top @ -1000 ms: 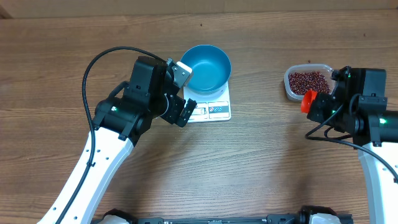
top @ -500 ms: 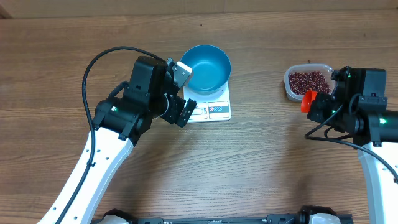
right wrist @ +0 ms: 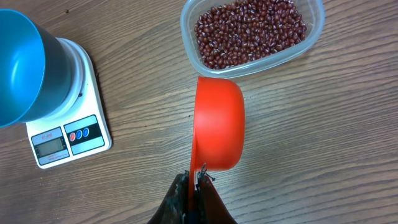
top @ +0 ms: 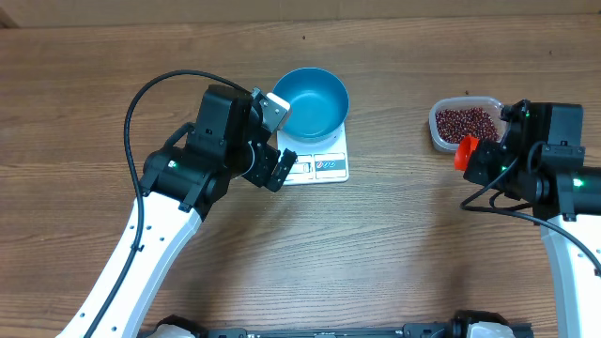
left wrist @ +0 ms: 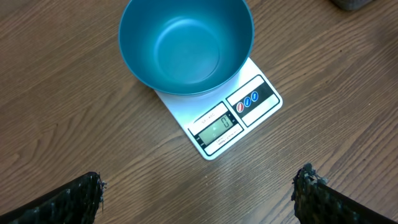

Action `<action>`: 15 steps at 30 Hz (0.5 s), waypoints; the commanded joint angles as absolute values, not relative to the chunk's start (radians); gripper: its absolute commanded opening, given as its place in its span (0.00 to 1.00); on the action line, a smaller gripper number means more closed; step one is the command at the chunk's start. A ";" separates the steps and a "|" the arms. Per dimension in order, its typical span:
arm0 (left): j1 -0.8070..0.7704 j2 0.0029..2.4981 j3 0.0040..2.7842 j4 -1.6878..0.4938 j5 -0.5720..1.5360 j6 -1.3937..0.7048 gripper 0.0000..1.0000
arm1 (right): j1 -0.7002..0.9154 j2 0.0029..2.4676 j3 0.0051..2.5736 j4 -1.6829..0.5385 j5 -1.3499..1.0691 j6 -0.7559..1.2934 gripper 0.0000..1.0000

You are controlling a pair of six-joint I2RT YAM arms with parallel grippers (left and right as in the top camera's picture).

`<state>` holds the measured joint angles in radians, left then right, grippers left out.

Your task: Scoop item into bowl and weigh 150g on scale

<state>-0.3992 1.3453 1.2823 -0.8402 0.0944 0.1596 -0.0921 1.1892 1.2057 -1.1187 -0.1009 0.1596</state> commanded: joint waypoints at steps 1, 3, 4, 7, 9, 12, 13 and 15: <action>-0.400 1.355 1.276 -0.836 0.109 0.146 1.00 | -0.100 1.188 1.229 -1.113 -0.106 0.155 0.04; -0.400 1.355 1.276 -0.836 0.109 0.146 1.00 | -0.100 1.188 1.229 -1.113 -0.106 0.155 0.04; -0.400 1.355 1.276 -0.837 0.109 0.146 1.00 | -0.100 1.188 1.229 -1.113 -0.106 0.155 0.04; -0.400 1.355 1.276 -0.837 0.109 0.146 0.99 | -0.100 1.188 1.229 -1.116 -0.106 0.157 0.04; -0.400 1.355 1.276 -0.837 0.109 0.146 1.00 | -0.100 1.188 1.229 -1.117 -0.106 0.186 0.04; -0.400 1.354 1.276 -0.837 0.109 0.146 0.99 | -0.100 1.193 1.229 -1.121 -0.117 0.205 0.04; -0.400 1.355 1.276 -0.837 0.109 0.146 1.00 | -0.100 1.197 1.230 -1.122 -0.122 0.204 0.04; -0.400 1.355 1.276 -0.837 0.109 0.146 0.99 | -0.100 1.209 1.245 -1.131 -0.122 0.200 0.04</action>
<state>-0.3992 1.3453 1.2823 -0.8398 0.0940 0.1596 -0.0921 1.1915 1.2057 -1.1244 -0.1081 0.1894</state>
